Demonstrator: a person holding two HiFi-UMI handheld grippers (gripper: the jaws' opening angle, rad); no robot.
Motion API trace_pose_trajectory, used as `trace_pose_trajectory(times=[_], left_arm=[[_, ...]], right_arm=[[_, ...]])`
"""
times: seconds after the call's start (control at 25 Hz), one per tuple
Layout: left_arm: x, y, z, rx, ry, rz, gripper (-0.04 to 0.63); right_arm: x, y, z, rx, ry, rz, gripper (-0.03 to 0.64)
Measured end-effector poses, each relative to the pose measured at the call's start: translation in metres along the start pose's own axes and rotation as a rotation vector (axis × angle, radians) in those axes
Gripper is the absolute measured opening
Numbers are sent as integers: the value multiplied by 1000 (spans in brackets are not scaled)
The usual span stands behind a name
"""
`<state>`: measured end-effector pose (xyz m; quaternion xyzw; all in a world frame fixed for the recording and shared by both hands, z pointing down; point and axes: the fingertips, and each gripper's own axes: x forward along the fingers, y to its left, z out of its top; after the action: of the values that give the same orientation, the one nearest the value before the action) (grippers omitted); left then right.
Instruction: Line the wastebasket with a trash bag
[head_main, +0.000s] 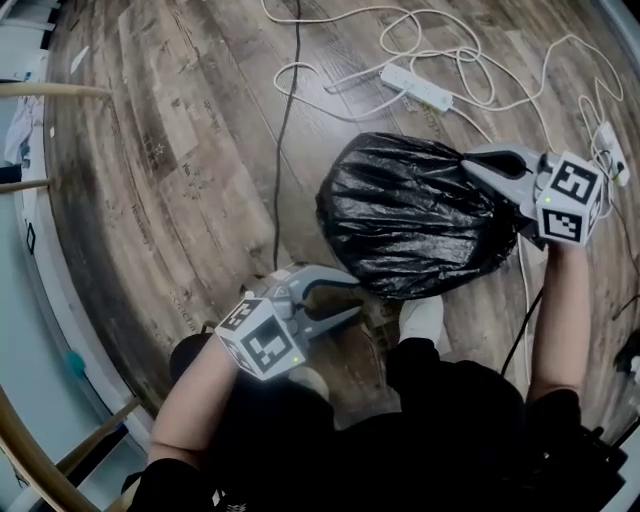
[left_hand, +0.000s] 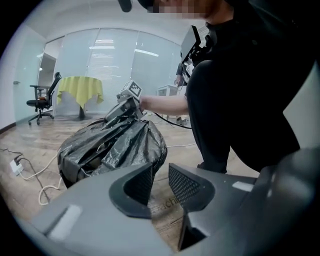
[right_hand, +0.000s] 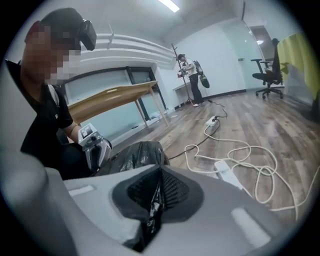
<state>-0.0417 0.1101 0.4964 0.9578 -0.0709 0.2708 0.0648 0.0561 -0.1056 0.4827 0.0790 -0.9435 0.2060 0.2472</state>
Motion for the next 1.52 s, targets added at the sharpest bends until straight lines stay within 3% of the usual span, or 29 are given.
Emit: trace_pose_trajectory(times=[0.32,0.48,0.88,1.2,1.24,1.32,1.36,1.52], left_arm=[[9,-4,-12,7,44,-20,86],[14,-3,-14,-7,50,-29,77],[11,7,-19,-60,37,-14,77],[16,5,-25,-55,35,-36,77],[15,5,-25,-51,34,-39,78],[12,5,-22,-45,31,-48,86],[10,4,-21,-42,28,-53,95],[4,-3,-16,-25,15,-71,112]], right_arm=[[8,-42,-1,117,-80,-56,3],[20,-67,-13,173,-66,-58,3],[76,-101,-98,382,9,10,3],[82,-103,-150,479,33,-10,3],[75,-103,-147,472,10,-26,13],[49,-104,-132,462,-79,-77,203],[30,-105,-123,457,-138,-117,247],[-72,-103,-98,446,-378,-325,255]])
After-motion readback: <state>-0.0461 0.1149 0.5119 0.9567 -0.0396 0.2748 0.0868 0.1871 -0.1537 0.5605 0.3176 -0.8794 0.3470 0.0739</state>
